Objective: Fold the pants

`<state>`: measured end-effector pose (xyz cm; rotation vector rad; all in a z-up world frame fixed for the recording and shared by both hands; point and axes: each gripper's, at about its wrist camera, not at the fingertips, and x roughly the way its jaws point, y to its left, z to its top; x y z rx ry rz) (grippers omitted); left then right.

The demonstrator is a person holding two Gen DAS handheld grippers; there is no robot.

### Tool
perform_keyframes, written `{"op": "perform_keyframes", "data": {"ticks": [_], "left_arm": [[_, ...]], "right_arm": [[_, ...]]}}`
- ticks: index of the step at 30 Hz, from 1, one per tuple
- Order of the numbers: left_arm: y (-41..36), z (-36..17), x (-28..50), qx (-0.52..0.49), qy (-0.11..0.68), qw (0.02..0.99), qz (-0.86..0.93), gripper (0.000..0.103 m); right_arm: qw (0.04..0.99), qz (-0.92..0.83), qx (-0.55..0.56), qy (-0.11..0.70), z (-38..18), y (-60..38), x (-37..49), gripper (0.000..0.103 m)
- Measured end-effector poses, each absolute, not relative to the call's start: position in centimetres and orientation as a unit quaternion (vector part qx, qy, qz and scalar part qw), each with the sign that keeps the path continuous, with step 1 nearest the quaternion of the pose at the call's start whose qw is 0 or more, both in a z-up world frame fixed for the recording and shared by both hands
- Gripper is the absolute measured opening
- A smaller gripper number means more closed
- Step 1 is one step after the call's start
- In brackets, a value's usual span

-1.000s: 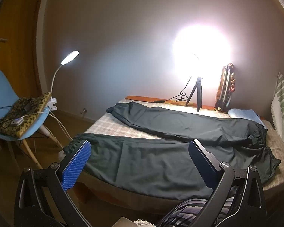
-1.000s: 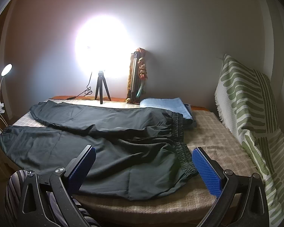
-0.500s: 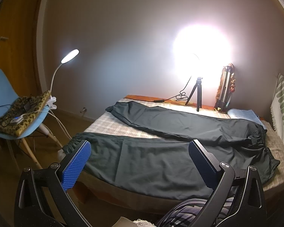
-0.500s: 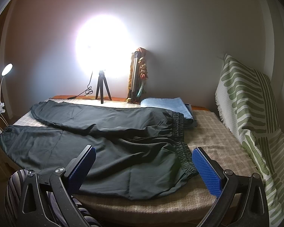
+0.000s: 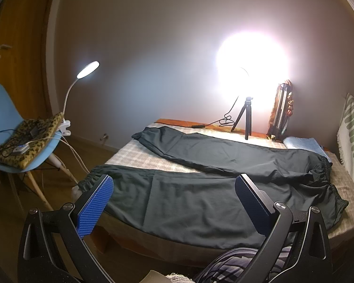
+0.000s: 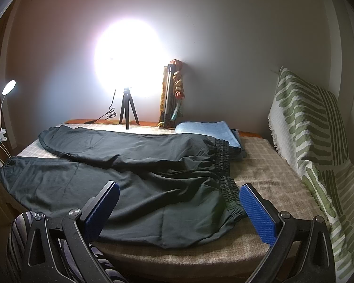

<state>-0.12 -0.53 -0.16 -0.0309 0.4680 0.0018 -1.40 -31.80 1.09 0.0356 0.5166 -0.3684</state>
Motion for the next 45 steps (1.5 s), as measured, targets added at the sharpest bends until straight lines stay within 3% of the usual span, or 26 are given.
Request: {"op": "perform_keyframes", "data": {"ticks": [35, 45], "left_arm": [[1.1, -1.2, 1.0, -0.023, 0.251, 0.968, 0.008, 0.103], [5.1, -1.7, 3.7, -0.057, 0.265, 0.963, -0.016, 0.100]], "right_arm": [[0.954, -0.150, 0.004, 0.260, 1.7, -31.6, 0.2, 0.103], [0.960, -0.074, -0.004, 0.271, 3.8, -32.4, 2.9, 0.103]]}}
